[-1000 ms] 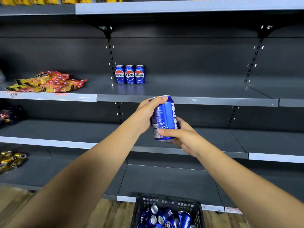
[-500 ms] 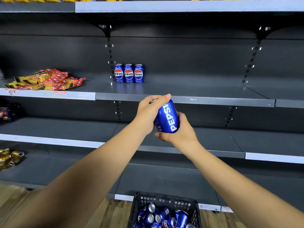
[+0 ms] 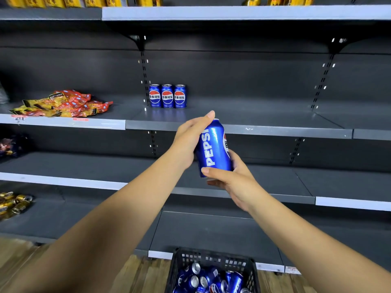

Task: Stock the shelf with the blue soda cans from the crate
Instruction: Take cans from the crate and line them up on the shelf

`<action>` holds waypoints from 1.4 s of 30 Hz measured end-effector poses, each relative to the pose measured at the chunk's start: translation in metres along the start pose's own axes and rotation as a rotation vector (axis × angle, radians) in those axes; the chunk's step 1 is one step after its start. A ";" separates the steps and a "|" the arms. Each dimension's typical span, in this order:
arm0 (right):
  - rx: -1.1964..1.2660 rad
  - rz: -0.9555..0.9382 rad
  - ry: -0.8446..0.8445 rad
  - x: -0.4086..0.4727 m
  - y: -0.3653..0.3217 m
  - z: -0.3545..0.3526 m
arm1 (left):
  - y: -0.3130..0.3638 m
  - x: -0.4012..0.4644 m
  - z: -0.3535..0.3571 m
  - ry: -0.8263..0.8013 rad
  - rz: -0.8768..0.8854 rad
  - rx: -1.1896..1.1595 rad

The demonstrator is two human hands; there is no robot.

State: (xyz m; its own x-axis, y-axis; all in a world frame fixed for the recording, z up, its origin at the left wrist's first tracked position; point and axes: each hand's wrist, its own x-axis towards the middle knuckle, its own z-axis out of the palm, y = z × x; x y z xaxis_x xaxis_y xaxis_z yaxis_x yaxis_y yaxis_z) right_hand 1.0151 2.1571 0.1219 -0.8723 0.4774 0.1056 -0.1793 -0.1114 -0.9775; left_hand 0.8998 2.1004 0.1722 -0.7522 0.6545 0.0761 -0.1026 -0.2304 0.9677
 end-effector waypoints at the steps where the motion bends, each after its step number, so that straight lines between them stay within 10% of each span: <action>1: -0.031 -0.021 0.035 0.000 0.000 0.002 | -0.001 0.000 0.001 0.026 0.008 0.010; 42: -0.281 0.074 0.002 0.051 0.020 0.055 | 0.000 0.016 -0.082 -0.078 0.017 0.064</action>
State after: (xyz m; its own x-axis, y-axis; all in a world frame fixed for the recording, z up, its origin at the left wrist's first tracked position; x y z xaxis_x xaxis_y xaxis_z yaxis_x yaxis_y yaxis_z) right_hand 0.9420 2.1308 0.1175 -0.8773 0.4790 0.0317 0.0185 0.0998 -0.9948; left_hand 0.8344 2.0523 0.1533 -0.7004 0.7055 0.1082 -0.0468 -0.1966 0.9794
